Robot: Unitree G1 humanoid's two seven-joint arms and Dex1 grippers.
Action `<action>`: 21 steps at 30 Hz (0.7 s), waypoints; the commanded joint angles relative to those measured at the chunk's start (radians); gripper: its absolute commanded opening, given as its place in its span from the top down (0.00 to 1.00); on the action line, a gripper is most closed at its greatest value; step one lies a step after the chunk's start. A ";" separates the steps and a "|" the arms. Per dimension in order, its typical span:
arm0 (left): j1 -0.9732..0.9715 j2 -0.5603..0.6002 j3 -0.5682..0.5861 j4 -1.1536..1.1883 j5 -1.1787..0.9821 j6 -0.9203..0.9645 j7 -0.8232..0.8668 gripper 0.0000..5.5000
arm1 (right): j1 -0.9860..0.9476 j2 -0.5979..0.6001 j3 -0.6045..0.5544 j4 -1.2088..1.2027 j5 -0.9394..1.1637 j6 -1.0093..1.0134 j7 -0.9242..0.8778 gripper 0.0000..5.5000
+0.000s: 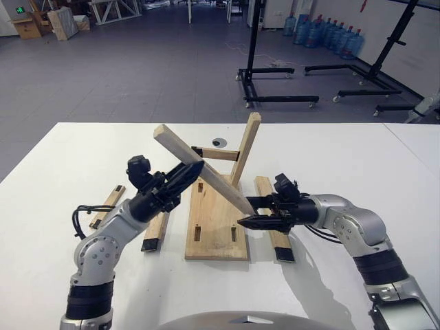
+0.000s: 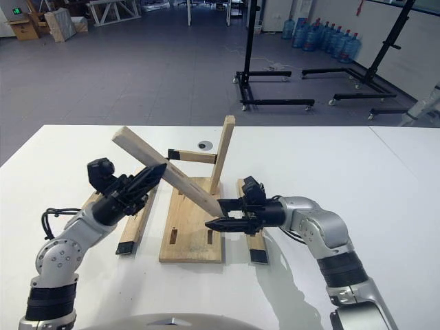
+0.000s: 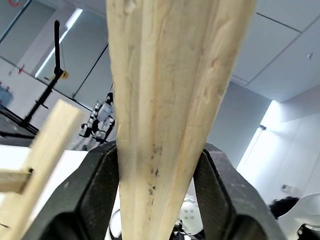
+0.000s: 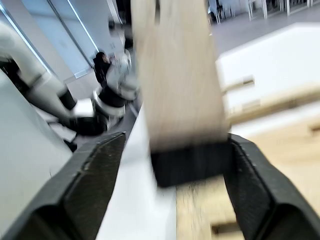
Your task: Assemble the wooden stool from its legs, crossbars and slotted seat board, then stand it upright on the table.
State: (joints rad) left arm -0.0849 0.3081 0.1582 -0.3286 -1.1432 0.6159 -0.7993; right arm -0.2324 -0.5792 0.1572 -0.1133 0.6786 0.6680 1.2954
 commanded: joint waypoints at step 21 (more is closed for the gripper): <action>-0.412 0.147 -0.024 0.674 0.604 -0.593 -0.371 0.63 | -0.137 0.016 -0.226 0.001 0.083 -0.027 -0.146 0.35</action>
State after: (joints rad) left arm -0.4548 0.4656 0.1388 0.3106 -0.5670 0.0685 -1.1557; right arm -0.3517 -0.5542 -0.0529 -0.0962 0.7511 0.6321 1.1576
